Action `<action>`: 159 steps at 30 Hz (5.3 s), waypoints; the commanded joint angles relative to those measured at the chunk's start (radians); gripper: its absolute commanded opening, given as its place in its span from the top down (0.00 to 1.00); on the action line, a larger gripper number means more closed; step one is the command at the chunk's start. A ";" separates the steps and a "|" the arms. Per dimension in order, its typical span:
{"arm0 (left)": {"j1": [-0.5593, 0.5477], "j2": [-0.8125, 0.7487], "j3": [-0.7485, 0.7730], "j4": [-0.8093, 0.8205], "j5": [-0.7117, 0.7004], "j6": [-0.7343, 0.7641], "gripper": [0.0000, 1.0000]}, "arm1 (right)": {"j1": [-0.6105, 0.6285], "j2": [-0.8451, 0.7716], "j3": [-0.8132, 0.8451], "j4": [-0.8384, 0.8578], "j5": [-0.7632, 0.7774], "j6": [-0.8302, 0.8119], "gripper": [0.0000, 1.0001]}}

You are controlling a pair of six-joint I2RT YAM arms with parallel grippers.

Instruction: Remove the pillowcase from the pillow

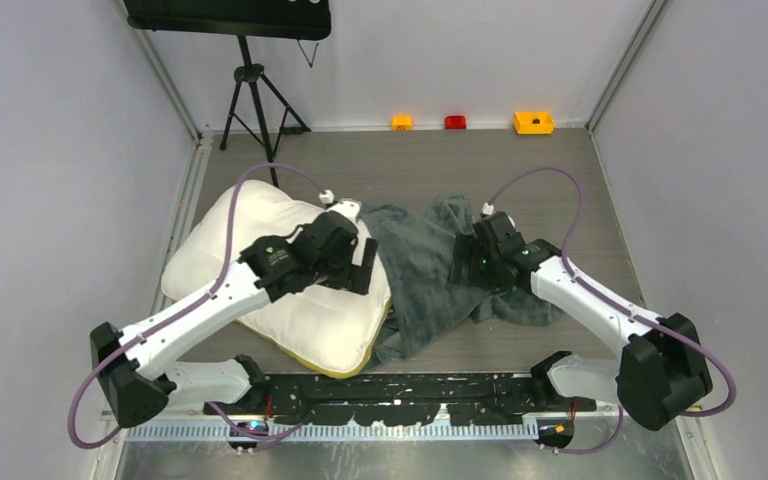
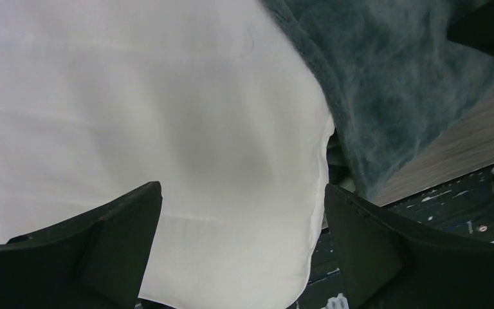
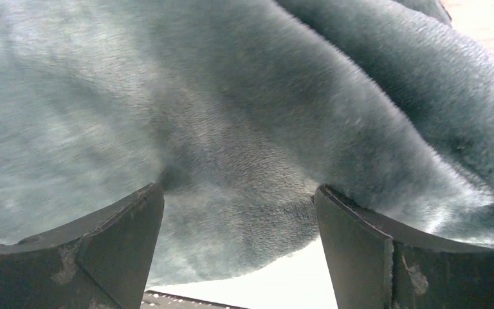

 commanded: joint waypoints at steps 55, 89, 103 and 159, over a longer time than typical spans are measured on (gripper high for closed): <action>0.454 0.069 0.061 0.120 0.286 -0.045 1.00 | -0.249 -0.030 0.537 -0.144 0.768 0.163 1.00; 0.582 0.335 0.517 0.220 0.261 0.121 0.00 | -0.331 -0.024 0.463 0.376 0.121 -0.167 0.16; 0.582 -0.117 -0.496 0.990 0.097 0.356 0.03 | -0.330 -0.212 -0.122 0.661 0.328 -0.257 0.15; 0.770 0.387 -0.775 1.812 0.105 0.564 0.00 | -0.471 0.353 -0.460 1.595 0.377 -0.441 0.06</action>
